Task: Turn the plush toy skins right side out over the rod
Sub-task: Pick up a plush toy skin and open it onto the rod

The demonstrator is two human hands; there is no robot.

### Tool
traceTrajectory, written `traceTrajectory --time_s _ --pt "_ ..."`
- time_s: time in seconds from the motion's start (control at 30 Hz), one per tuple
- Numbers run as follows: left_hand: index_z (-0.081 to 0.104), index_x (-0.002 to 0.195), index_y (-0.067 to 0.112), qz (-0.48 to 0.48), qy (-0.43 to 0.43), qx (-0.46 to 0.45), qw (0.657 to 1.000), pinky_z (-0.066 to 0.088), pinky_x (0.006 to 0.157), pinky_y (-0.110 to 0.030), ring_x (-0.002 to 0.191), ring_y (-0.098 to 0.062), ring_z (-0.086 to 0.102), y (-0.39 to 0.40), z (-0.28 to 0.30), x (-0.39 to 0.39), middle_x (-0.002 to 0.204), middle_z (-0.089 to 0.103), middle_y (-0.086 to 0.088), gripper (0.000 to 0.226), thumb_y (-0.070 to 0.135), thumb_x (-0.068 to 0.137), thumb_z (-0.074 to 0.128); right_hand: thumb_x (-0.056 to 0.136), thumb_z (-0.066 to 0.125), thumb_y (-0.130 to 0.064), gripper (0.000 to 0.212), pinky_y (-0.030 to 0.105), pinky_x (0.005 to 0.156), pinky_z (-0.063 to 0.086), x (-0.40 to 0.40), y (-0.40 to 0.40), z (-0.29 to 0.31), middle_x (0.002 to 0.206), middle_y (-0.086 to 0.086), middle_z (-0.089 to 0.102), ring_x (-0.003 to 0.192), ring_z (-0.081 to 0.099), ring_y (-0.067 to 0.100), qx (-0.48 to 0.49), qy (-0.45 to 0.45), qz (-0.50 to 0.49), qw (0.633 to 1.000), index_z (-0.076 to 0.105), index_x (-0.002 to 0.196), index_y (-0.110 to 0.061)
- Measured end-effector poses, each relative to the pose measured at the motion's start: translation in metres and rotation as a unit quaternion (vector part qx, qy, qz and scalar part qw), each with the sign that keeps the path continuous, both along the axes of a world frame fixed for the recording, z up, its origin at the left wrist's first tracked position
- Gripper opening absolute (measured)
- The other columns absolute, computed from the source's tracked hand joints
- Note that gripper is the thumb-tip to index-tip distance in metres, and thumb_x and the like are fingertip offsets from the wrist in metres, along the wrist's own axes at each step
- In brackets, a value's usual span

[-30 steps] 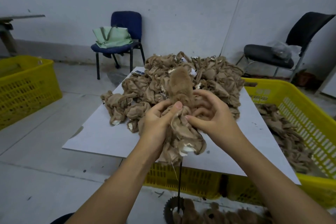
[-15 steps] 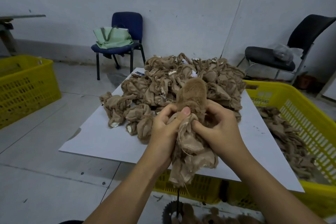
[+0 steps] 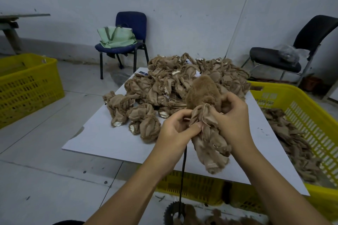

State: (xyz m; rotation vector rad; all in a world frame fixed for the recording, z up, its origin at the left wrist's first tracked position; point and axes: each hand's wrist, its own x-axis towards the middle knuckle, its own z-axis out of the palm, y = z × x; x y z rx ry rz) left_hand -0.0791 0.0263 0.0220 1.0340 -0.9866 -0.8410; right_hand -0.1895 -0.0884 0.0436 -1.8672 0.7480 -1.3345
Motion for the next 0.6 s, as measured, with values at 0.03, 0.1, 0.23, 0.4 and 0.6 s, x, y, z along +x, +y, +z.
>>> traceTrajectory --time_s 0.03,0.1,0.23,0.4,0.6 --pt "0.071 0.11 0.023 0.021 -0.011 -0.007 1.0 0.058 0.088 -0.029 0.105 -0.021 0.07 0.0 -0.002 0.0 0.109 0.072 -0.003 0.021 0.023 0.09 0.072 0.083 0.076 -0.003 0.023 0.051 0.066 0.055 0.001 0.002 0.0 0.08 0.016 0.056 0.072 0.059 0.035 0.032 -0.023 0.006 0.999 0.053 0.081 -0.003" --pt "0.071 0.108 0.025 0.08 -0.021 -0.026 0.996 0.059 0.084 -0.028 0.102 -0.019 0.071 0.001 -0.002 0.001 0.105 0.074 -0.002 0.022 0.021 0.087 0.077 0.084 0.075 -0.002 0.022 0.048 0.072 0.058 0.003 0.011 0.0 0.086 0.014 0.057 0.077 0.062 0.033 0.052 -0.054 0.024 0.997 0.053 0.083 -0.006" --pt "0.071 0.107 0.022 0.157 -0.063 -0.042 0.985 0.059 0.085 -0.028 0.101 -0.014 0.071 0.0 0.005 0.008 0.103 0.074 0.003 0.026 0.016 0.083 0.081 0.089 0.073 -0.007 0.008 0.029 0.076 0.059 0.001 0.024 0.0 0.092 0.001 0.068 0.088 0.069 0.016 0.014 -0.055 0.071 0.996 0.067 0.093 -0.011" --pt "0.068 0.098 0.008 0.187 -0.197 -0.028 0.962 0.057 0.081 -0.03 0.092 -0.016 0.066 -0.001 0.01 0.015 0.098 0.066 -0.006 0.018 -0.002 0.084 0.074 0.093 0.068 -0.014 0.013 0.031 0.078 0.061 -0.002 0.03 -0.003 0.097 -0.003 0.075 0.092 0.072 0.011 0.155 -0.012 0.142 0.978 0.072 0.104 -0.02" --pt "0.046 0.067 -0.003 0.249 -0.243 -0.056 0.936 0.032 0.058 -0.019 0.065 -0.011 0.037 0.001 0.014 0.018 0.071 0.042 -0.007 0.038 0.006 0.079 0.081 0.08 0.074 -0.023 0.021 0.018 0.062 0.052 -0.005 0.026 0.005 0.07 -0.001 0.07 0.066 0.069 0.009 0.186 0.024 0.281 0.941 0.065 0.091 -0.008"
